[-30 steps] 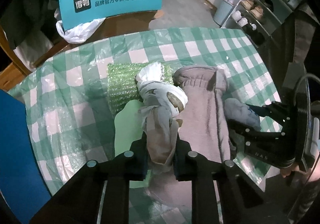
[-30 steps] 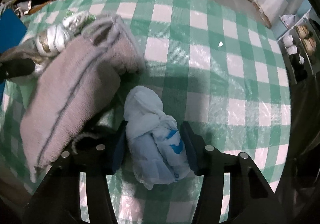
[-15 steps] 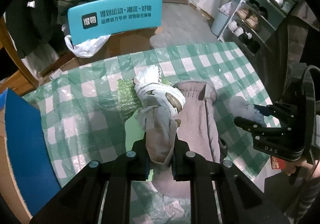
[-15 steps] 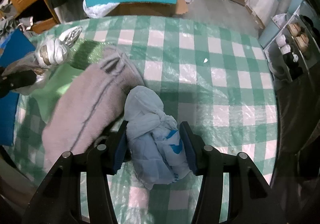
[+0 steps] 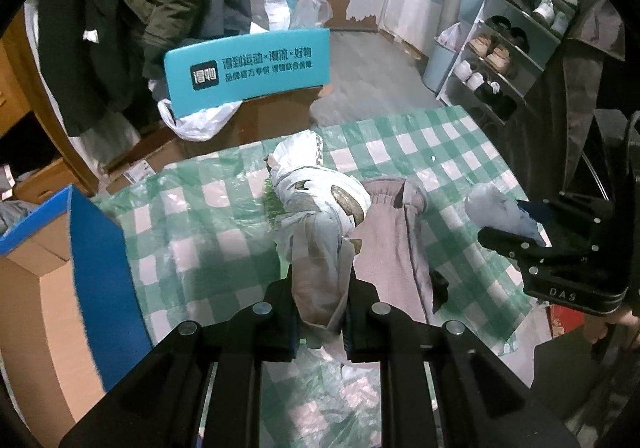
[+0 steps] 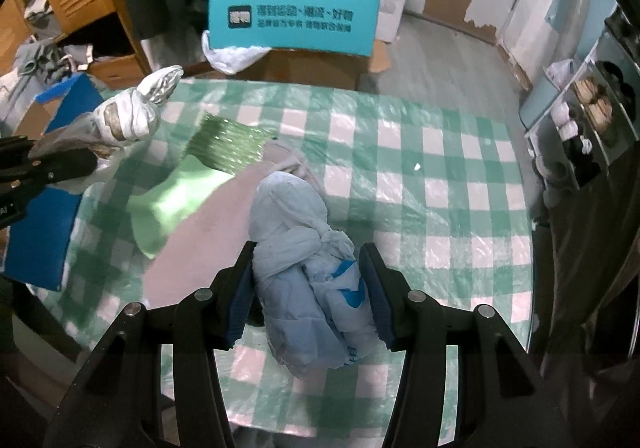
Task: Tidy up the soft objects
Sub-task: 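Grasp the white sock bundle with the left gripper while the right grasps the light blue sock bundle, then lift both sock bundles and carry them over the cardboard box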
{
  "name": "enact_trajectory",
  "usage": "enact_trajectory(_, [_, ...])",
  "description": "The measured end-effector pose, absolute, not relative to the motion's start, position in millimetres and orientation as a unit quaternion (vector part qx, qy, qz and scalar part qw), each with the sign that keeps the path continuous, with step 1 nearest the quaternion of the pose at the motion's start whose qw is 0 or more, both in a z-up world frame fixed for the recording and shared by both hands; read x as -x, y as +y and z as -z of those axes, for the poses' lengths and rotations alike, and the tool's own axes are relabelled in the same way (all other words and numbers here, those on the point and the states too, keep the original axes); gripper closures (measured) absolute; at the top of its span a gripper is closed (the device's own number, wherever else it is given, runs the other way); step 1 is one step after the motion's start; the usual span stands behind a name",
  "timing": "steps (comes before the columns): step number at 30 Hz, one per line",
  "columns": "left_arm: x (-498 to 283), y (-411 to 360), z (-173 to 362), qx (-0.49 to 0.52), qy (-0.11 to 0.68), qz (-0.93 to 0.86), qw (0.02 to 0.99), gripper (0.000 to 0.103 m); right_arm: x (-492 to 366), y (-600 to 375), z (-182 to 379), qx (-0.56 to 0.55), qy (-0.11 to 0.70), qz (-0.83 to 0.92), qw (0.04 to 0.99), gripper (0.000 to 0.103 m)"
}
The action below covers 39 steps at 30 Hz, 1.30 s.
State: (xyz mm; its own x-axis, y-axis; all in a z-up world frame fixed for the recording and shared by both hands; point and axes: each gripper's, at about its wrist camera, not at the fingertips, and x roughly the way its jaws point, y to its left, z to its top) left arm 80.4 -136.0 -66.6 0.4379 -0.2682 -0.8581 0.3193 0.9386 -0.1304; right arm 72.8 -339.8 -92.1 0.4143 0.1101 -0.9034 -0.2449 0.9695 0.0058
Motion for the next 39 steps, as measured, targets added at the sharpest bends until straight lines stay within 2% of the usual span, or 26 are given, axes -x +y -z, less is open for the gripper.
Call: enact_trajectory(39, [-18.5, -39.0, 30.2, -0.008, 0.475, 0.104, 0.874, 0.087, -61.3, -218.5, 29.2, 0.114, 0.479, -0.213, 0.844, 0.052])
